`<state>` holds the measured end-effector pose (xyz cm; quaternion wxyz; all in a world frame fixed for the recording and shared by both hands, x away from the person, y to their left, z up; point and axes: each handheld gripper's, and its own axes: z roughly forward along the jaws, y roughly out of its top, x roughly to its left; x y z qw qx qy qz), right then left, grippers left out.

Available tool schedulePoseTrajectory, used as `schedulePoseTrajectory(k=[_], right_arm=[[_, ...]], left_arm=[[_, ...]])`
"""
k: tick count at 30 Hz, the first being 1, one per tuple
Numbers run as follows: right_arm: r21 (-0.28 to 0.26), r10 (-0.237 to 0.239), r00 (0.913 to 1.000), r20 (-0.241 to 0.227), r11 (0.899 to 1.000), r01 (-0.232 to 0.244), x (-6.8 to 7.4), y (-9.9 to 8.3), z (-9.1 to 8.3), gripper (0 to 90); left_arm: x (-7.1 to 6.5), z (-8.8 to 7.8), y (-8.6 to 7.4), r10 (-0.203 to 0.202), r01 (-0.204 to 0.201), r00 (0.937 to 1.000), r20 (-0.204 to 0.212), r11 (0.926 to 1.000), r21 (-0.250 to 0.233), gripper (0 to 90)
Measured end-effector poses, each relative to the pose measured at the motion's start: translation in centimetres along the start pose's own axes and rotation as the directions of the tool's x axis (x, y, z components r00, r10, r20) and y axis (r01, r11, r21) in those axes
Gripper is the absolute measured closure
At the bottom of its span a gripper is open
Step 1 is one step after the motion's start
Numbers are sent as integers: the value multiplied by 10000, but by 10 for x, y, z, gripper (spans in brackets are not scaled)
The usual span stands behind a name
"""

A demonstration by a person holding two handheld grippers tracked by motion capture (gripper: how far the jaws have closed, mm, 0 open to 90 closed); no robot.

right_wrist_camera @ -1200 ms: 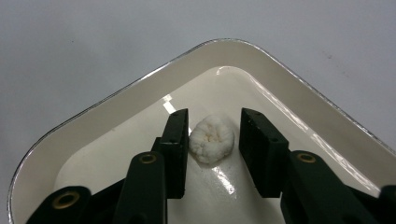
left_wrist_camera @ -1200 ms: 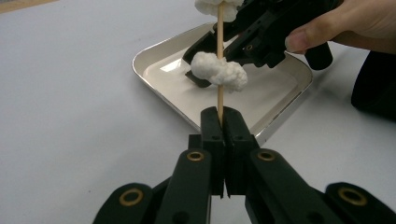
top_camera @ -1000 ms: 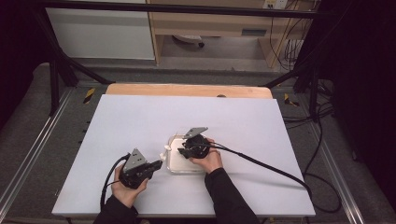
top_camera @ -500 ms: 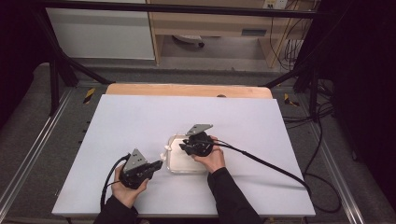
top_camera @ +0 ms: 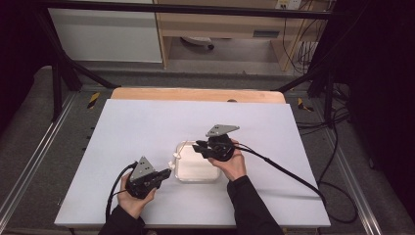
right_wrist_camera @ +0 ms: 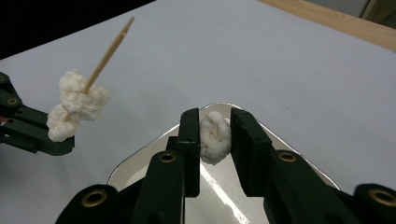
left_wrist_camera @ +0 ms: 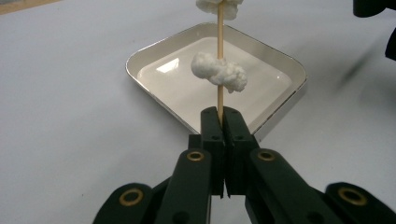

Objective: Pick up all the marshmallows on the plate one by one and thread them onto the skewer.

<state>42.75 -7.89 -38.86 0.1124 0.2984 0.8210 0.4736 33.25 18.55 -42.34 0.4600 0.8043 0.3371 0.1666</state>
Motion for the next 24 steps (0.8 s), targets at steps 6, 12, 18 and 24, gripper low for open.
schedulePoseTrajectory(k=[6,12,18,24], right_arm=[[-494,348,9991,-243,9981,-360,-3,4,-18,748],[-1059,617,9964,-585,9921,-677,-5,11,-34,751],[-1518,920,9881,-1236,9822,-1104,-3,16,-43,752],[-1785,1183,9772,-1766,9724,-1500,-3,19,-45,756]], left_arm=[[-1,1,0,35,-35,10000,45,10000,21,889],[-2,1,0,79,-79,9999,80,10000,9,888],[-3,2,0,142,-142,9998,139,9999,28,889],[-5,2,1,235,-234,9995,216,9997,-23,889]])
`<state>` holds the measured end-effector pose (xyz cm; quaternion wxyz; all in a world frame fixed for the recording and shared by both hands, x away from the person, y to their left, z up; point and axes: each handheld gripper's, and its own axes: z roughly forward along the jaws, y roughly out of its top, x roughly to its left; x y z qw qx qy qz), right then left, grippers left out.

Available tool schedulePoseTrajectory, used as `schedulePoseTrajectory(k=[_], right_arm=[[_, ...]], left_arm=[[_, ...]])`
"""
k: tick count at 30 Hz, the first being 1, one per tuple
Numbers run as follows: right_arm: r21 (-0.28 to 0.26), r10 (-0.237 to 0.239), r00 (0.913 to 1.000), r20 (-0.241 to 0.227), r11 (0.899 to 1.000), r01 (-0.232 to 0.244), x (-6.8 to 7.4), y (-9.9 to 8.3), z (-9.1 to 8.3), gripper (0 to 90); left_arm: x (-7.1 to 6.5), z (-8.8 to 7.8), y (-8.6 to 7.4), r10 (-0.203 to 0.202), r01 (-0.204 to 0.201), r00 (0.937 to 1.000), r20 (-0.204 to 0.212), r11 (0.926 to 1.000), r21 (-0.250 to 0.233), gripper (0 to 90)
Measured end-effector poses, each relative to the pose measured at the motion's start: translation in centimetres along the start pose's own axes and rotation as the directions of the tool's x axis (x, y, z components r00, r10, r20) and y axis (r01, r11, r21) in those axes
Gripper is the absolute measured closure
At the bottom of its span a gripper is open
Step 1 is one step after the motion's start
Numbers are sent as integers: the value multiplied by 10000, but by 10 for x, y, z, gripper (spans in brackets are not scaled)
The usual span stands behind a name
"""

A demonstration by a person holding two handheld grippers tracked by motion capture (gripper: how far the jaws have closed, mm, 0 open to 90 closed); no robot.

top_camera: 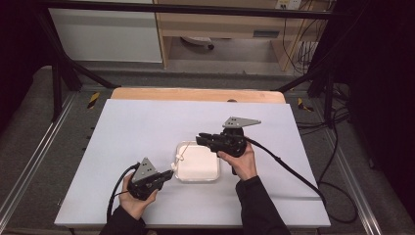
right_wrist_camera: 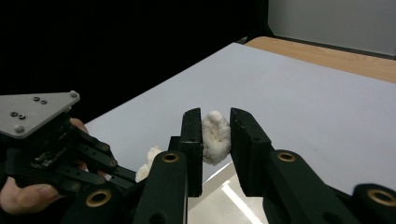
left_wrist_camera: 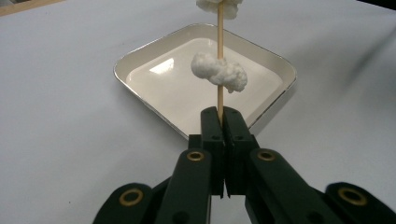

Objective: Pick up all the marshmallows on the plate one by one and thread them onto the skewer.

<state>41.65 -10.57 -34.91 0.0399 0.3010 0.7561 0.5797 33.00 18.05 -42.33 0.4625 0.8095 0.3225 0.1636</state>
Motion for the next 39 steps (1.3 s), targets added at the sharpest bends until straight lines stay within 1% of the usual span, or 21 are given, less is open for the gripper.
schedulePoseTrajectory(k=[3,6,17,23,27,34,39], right_arm=[[-137,230,9993,-291,9996,-234,0,0,1,756],[-211,350,9983,-463,9991,-360,-1,0,2,756],[-326,643,9950,-766,9972,-669,-2,0,6,754],[-282,758,9931,-896,9965,-786,-2,-2,9,754],[-144,861,9920,-927,9960,-878,-2,-6,13,756],[-262,1133,9861,-1218,9927,-1173,0,-9,17,769],[-360,1202,9845,-1277,9914,-1257,1,-11,18,777]], left_arm=[[-1,0,0,28,-28,10000,54,10000,-46,889],[-1,0,0,57,-56,10000,75,10000,-63,889],[-3,0,1,219,-217,9996,157,9997,-120,889],[-4,1,1,200,-197,9997,161,9997,-157,889],[-4,0,1,221,-219,9997,117,9996,-172,889],[-4,0,-1,182,-179,9998,108,9996,-237,889],[-4,0,-1,107,-103,9999,119,9995,-295,889]])
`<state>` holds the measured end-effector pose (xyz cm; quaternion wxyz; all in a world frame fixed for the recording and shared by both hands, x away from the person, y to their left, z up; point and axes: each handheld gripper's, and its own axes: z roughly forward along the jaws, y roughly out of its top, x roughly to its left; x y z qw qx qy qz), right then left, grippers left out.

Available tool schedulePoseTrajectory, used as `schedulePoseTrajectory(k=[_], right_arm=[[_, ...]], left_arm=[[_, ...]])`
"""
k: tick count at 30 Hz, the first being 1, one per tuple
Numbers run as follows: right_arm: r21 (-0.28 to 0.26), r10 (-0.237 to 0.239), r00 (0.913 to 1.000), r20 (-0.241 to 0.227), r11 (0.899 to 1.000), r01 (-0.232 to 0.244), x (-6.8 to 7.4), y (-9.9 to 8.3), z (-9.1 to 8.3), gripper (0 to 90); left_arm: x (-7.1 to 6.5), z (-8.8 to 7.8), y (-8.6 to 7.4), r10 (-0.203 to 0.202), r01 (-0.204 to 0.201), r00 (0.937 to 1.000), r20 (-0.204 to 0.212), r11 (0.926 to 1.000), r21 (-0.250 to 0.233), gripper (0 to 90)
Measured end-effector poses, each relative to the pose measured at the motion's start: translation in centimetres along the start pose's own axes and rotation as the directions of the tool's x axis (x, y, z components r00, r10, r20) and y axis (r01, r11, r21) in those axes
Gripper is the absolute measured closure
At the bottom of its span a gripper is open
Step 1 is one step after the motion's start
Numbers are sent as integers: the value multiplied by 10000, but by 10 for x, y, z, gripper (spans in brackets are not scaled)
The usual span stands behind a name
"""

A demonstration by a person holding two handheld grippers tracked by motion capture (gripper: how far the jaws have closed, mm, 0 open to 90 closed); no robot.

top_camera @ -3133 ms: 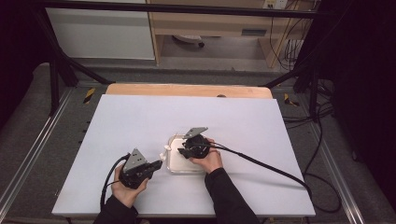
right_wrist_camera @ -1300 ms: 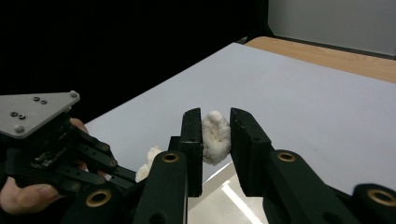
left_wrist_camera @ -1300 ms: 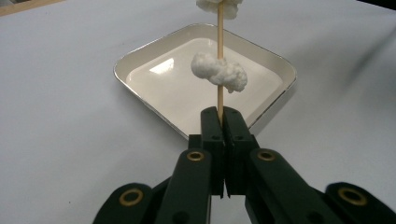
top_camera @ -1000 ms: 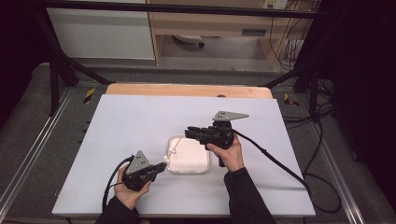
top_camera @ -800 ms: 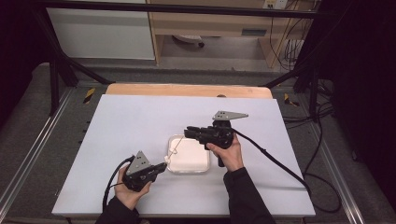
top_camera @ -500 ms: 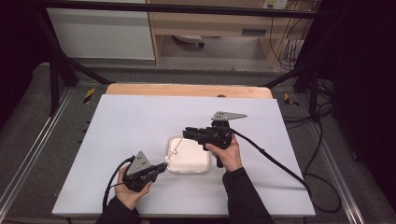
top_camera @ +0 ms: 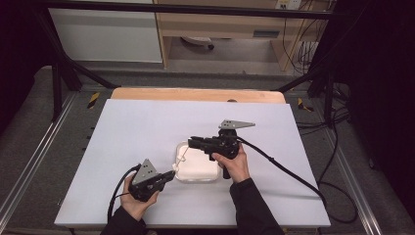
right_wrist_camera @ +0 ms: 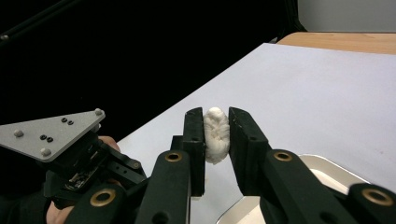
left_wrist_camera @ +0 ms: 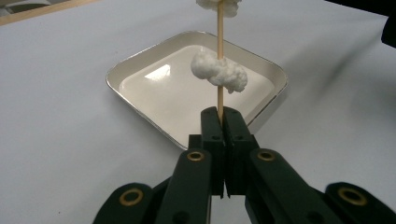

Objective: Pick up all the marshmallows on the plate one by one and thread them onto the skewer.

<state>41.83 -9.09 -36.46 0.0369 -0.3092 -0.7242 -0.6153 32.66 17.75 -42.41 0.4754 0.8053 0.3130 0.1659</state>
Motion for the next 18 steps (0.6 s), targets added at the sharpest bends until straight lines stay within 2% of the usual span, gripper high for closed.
schedulePoseTrajectory(k=[18], right_arm=[[-39,11,9999,-153,10000,-11,5,-9,6,790]], left_arm=[[-2,2,-1,64,-63,10000,-56,9997,225,891]])
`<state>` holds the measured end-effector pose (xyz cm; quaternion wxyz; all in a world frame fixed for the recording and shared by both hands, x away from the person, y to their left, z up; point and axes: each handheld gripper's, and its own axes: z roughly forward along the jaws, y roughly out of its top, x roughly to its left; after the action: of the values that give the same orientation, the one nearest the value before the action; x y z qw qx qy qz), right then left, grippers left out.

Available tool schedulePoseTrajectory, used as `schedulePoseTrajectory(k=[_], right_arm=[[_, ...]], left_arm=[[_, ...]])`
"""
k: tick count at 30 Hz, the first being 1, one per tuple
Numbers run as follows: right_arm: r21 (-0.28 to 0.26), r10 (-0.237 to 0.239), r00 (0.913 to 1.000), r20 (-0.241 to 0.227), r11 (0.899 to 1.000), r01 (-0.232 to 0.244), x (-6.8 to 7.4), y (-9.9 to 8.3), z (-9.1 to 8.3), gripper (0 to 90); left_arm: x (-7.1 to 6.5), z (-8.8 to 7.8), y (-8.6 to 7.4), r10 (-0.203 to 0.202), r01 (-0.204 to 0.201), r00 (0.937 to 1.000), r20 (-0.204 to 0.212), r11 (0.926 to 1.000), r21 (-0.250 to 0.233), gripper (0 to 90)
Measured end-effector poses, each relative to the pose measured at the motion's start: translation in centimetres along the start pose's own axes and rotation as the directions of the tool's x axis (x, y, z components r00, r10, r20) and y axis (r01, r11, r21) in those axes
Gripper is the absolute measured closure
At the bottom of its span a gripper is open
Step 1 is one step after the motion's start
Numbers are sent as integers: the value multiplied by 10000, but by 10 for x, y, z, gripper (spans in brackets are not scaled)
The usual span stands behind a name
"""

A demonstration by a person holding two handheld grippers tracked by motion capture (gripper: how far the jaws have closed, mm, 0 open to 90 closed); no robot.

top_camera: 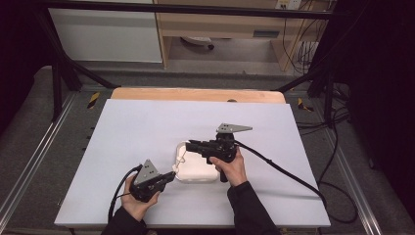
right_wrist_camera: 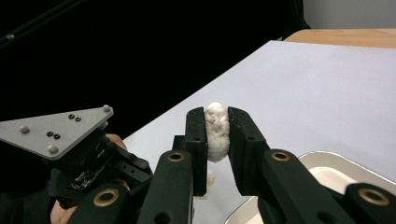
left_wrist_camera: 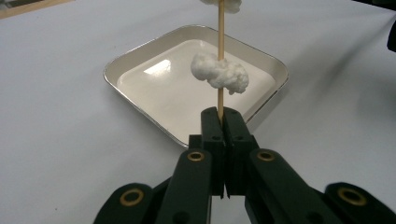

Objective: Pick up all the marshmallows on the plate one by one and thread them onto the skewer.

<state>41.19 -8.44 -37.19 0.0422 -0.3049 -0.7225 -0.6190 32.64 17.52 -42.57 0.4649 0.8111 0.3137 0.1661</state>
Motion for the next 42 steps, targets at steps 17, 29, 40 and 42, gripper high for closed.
schedulePoseTrajectory(k=[17,29,40,42], right_arm=[[-21,117,9998,-141,9999,-117,2,-8,5,795],[-12,83,9999,-119,10000,-83,4,-14,9,800],[-7,151,9998,-88,9999,-151,5,-18,10,801],[60,171,9998,-100,9998,-171,5,-20,11,800]], left_arm=[[-1,0,-1,31,-31,9999,-161,10000,10,892],[-1,1,-1,18,-17,9999,-142,10000,41,892],[1,2,-2,26,-25,9999,-169,10000,43,891],[0,2,-2,9,-10,10000,-64,9999,-163,891]])
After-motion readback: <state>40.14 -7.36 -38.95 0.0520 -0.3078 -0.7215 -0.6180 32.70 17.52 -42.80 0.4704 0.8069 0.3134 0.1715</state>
